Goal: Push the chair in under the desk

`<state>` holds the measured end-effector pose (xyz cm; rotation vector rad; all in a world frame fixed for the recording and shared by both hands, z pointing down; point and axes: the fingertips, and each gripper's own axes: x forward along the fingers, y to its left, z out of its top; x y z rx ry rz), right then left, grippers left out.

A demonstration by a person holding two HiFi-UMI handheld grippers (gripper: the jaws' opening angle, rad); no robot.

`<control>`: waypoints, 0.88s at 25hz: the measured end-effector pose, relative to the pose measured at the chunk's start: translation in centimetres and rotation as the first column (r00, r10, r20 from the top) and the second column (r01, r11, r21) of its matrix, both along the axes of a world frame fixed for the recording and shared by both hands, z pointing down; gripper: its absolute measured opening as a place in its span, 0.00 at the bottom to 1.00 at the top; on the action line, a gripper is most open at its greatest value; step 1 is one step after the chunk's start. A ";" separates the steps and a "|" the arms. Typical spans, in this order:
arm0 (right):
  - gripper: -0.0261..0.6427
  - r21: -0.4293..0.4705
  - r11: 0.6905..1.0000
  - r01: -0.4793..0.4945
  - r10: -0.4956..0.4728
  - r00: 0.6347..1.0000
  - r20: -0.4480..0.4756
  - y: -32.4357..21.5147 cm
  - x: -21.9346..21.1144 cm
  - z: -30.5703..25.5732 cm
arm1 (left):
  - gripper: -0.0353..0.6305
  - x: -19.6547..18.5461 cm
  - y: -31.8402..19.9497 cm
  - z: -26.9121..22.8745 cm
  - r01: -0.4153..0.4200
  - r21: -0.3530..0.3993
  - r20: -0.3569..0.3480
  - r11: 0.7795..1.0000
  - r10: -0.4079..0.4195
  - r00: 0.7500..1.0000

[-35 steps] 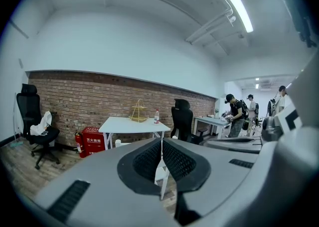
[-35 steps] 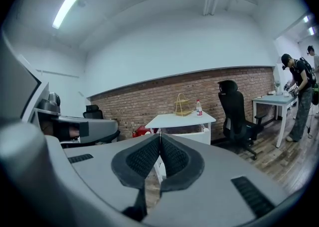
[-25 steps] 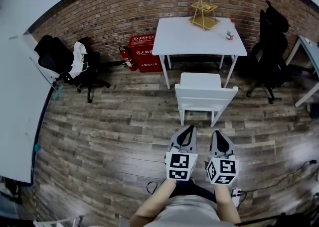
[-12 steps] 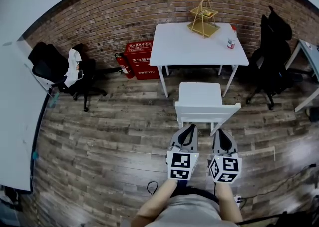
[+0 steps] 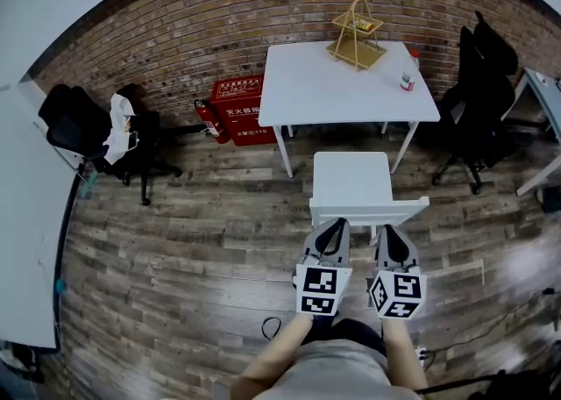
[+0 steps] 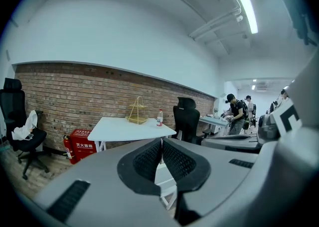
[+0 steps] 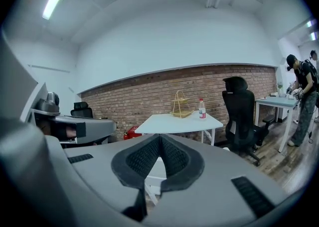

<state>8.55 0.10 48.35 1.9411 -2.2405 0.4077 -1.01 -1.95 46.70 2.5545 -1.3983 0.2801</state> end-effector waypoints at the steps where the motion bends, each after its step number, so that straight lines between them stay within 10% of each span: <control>1: 0.06 -0.002 1.000 -0.001 0.001 1.000 0.000 -0.3 -0.2 0.1 | 0.09 -0.1 -0.3 0.1 -0.006 -0.005 -0.004 1.000 0.006 1.000; 22: 0.06 -0.051 0.998 0.043 -0.045 0.998 -0.040 -5.8 -0.5 1.5 | 0.09 -0.3 -5.3 2.6 -0.024 -0.062 0.023 0.998 0.025 0.999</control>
